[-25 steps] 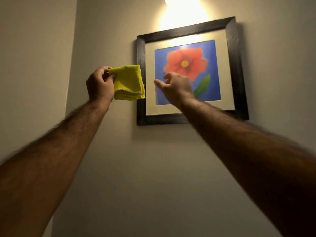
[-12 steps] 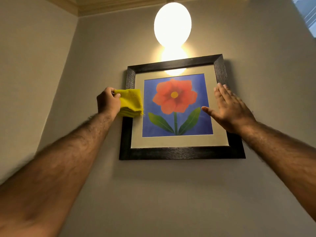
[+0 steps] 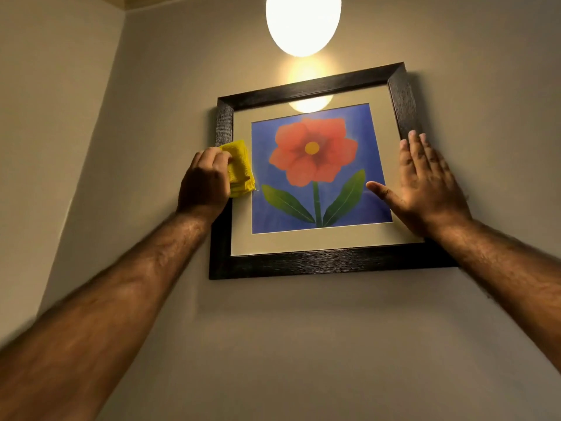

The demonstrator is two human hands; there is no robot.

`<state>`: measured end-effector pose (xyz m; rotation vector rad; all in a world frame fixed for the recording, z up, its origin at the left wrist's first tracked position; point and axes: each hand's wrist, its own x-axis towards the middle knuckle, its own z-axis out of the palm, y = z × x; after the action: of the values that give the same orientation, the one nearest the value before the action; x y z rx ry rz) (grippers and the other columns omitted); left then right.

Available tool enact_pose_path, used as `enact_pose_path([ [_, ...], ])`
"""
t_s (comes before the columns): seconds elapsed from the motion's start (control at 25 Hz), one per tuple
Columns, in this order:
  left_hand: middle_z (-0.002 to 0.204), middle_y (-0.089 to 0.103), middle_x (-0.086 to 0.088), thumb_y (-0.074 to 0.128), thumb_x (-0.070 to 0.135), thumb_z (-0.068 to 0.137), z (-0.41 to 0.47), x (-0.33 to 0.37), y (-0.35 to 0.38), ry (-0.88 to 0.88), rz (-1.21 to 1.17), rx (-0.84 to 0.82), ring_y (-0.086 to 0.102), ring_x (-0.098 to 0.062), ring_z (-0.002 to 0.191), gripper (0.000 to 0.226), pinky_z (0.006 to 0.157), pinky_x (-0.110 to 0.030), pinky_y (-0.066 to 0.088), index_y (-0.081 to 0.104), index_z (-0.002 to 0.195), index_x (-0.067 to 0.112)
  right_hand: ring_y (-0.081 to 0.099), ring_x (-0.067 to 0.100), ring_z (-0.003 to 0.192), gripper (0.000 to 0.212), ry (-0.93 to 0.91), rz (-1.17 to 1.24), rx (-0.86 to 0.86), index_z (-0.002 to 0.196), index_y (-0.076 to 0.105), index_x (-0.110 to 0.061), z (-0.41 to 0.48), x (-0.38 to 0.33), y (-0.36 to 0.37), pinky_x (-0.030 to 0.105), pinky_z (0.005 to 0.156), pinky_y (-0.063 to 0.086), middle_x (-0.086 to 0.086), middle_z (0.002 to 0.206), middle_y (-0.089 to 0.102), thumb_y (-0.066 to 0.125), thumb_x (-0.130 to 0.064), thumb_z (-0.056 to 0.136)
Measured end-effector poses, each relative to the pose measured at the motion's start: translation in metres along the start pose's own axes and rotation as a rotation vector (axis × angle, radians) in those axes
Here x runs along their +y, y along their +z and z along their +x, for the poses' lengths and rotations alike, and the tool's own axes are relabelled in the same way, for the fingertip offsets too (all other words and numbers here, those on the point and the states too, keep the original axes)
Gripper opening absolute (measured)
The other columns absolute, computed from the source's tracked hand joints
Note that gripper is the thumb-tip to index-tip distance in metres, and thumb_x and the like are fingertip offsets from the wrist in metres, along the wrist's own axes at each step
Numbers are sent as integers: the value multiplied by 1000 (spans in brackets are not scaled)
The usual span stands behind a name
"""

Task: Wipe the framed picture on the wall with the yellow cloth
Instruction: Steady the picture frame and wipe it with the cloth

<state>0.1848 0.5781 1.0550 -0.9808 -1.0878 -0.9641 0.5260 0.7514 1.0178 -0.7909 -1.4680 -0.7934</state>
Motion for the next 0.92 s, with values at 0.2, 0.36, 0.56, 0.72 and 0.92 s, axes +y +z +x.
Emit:
enact_pose_path([
  [0.2, 166, 15, -19, 19, 65, 98, -62, 17, 6, -87, -109, -226, 13, -30, 155, 87, 127, -40, 12, 20, 156, -1, 1, 24, 160, 112, -14, -3, 27, 161, 6, -4, 0, 1, 4, 43, 129, 9, 12, 172, 0, 15, -87, 85],
  [0.36, 168, 6, -14, 6, 76, 91, -107, 20, 2, -59, -58, -254, 4, -26, 157, 100, 127, -38, 7, 11, 158, 2, 1, 24, 160, 113, -18, 0, 26, 161, 7, -4, -2, 0, 3, 43, 129, 9, 12, 172, 0, 15, -87, 85],
  [0.56, 169, -8, -9, -1, 85, 81, -52, 8, 11, -96, -102, -320, -8, -20, 156, 109, 127, -37, -2, -2, 159, 8, 1, 24, 160, 112, -13, -17, 41, 161, 6, -5, -2, 1, 4, 42, 129, 9, 12, 172, 0, 16, -87, 85],
  [0.72, 169, -12, -10, 0, 85, 79, 22, 2, 19, -133, -98, -350, -12, -22, 156, 111, 126, -37, -6, -6, 158, 7, 1, 24, 160, 112, -14, -27, 53, 162, 5, -6, 0, 1, 6, 42, 129, 9, 11, 172, 0, 14, -88, 85],
  [0.92, 169, -9, -10, -1, 85, 79, -3, 3, 21, -113, -79, -313, -10, -22, 156, 111, 126, -37, -5, -4, 158, 6, 0, 24, 160, 112, -16, -25, 45, 162, 5, -6, 0, 0, 6, 41, 129, 8, 11, 172, -1, 15, -88, 85],
])
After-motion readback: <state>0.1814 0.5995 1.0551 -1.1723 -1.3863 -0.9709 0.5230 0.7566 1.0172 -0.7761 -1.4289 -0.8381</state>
